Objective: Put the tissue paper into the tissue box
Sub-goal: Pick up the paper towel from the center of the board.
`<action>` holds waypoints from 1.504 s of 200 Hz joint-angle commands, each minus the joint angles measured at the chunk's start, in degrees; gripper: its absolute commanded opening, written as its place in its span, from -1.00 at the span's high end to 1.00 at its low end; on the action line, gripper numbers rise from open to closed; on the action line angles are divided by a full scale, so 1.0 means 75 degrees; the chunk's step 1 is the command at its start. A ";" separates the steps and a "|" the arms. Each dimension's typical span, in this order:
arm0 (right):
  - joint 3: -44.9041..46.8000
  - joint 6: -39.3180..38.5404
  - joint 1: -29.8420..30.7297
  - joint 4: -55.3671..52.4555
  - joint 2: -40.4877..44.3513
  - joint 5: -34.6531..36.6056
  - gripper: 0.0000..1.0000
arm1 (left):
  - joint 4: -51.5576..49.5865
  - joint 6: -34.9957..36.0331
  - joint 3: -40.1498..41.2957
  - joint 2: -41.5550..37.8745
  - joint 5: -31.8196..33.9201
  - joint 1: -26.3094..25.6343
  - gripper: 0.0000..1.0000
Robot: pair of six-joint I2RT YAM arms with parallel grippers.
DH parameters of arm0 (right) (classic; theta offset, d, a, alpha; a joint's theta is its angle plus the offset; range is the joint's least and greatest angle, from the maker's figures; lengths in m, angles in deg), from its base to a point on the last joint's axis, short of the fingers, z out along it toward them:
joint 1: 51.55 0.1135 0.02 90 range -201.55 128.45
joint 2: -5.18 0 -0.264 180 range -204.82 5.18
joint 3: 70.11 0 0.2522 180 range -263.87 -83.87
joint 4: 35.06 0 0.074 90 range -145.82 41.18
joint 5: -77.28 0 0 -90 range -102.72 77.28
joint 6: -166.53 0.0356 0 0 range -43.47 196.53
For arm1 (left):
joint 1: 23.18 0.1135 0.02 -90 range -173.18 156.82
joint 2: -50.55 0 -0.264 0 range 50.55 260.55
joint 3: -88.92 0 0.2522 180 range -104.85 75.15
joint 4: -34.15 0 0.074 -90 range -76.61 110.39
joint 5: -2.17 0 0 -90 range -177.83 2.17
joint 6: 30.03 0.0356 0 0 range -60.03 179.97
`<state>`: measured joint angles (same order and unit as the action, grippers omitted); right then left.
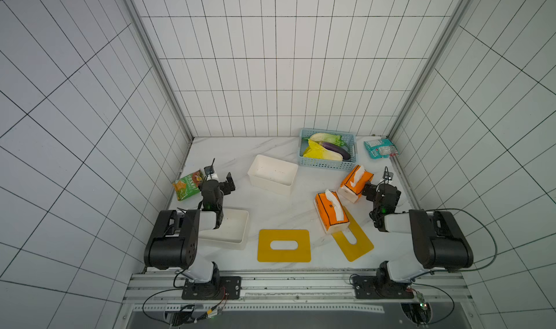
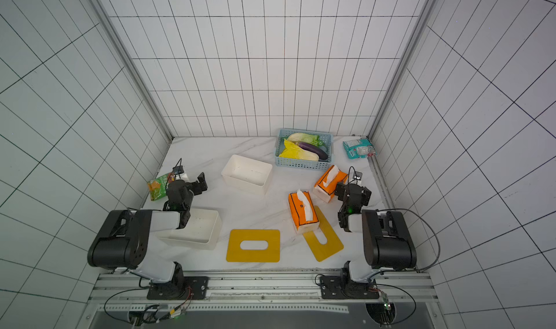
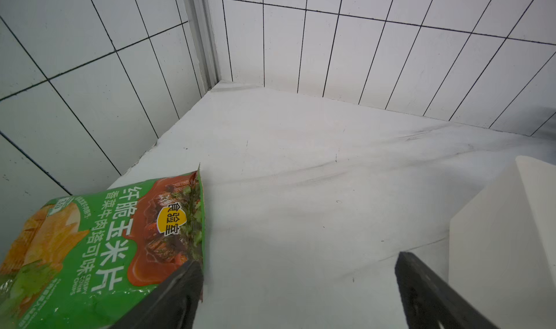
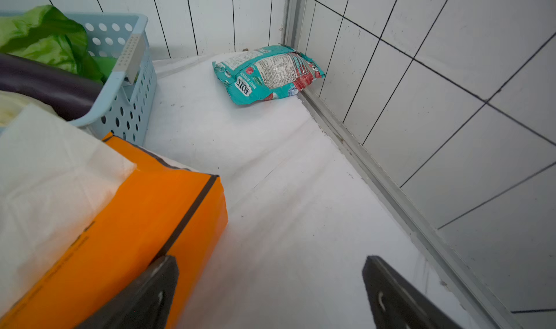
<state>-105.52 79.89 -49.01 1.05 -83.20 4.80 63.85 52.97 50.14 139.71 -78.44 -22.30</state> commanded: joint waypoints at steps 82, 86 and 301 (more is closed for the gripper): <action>-0.0184 0.0074 -0.0092 -0.0016 0.0034 -0.0109 -0.98 | 0.0019 0.0079 -0.0114 0.0018 0.0043 -0.0010 -0.96; -0.0184 0.0078 -0.0093 -0.0016 0.0030 -0.0109 -0.98 | 0.0018 0.0079 -0.0110 0.0011 0.0047 -0.0010 -0.96; -0.2215 -0.0134 0.0335 -0.4949 0.4022 -0.2860 -0.98 | -0.5152 -0.1819 -0.1759 -0.3956 0.0745 -0.0379 -0.97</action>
<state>-117.57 79.91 -49.36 -25.92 -55.59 -7.35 34.65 45.43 38.25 113.11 -68.69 -25.71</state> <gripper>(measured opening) 0.989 0.984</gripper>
